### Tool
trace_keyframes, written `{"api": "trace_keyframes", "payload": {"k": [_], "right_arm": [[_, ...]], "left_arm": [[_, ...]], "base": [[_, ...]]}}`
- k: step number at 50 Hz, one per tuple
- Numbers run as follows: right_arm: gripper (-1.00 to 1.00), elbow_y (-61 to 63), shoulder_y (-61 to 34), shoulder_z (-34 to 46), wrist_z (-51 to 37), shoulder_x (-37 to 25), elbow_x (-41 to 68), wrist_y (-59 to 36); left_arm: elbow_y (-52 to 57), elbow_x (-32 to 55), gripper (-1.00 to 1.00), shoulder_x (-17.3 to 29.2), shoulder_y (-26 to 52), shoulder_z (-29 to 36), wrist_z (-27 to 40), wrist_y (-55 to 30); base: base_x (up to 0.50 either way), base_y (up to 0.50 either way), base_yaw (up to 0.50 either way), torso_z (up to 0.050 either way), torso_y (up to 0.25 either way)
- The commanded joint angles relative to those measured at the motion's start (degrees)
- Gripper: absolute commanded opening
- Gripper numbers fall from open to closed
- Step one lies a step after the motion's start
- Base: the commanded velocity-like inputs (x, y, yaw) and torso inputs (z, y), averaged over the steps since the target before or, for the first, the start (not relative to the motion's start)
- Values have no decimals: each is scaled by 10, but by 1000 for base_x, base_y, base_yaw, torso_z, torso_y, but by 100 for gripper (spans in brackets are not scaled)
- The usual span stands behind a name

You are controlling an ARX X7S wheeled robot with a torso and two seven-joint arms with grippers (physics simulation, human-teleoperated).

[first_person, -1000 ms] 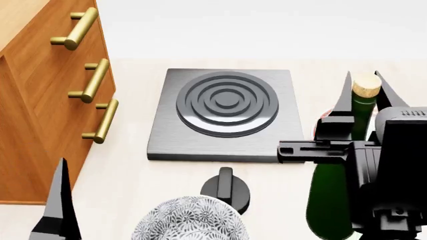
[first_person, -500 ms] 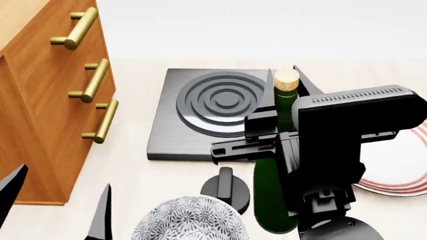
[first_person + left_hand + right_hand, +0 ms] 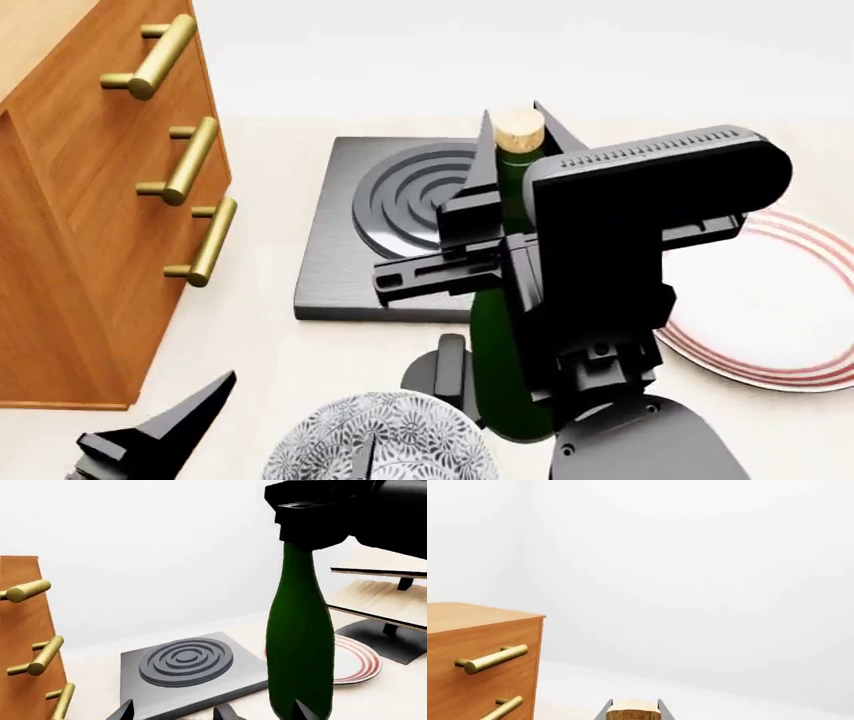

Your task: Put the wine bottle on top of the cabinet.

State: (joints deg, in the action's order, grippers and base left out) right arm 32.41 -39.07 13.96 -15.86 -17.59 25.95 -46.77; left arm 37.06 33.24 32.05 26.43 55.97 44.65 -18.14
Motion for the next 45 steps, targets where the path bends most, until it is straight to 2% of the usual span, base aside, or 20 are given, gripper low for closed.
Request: {"api": "trace_keyframes", "payload": {"k": [1, 10, 25, 32, 45], "right_arm": [[-100, 6, -27, -8, 16, 15, -19, -15], [-100, 23, -46, -15, 10, 16, -5, -37], [-100, 22, -42, -10, 9, 13, -4, -30], [-100, 26, -42, -10, 8, 12, -1, -32], [-100, 33, -33, -12, 5, 8, 5, -29]], "left_arm": [[-100, -4, 100, -95, 32, 16, -95, 27], [-163, -10, 100, -138, 64, 20, -124, 37], [-180, -11, 100, -179, 100, 27, -133, 22], [-224, -8, 100, -198, 90, 15, -169, 89], [-309, 16, 100, -231, 89, -8, -213, 148]], "base": [[0, 0, 0, 0, 0], [0, 0, 0, 0, 0], [0, 0, 0, 0, 1], [0, 0, 0, 0, 1], [0, 0, 0, 1, 0]]}}
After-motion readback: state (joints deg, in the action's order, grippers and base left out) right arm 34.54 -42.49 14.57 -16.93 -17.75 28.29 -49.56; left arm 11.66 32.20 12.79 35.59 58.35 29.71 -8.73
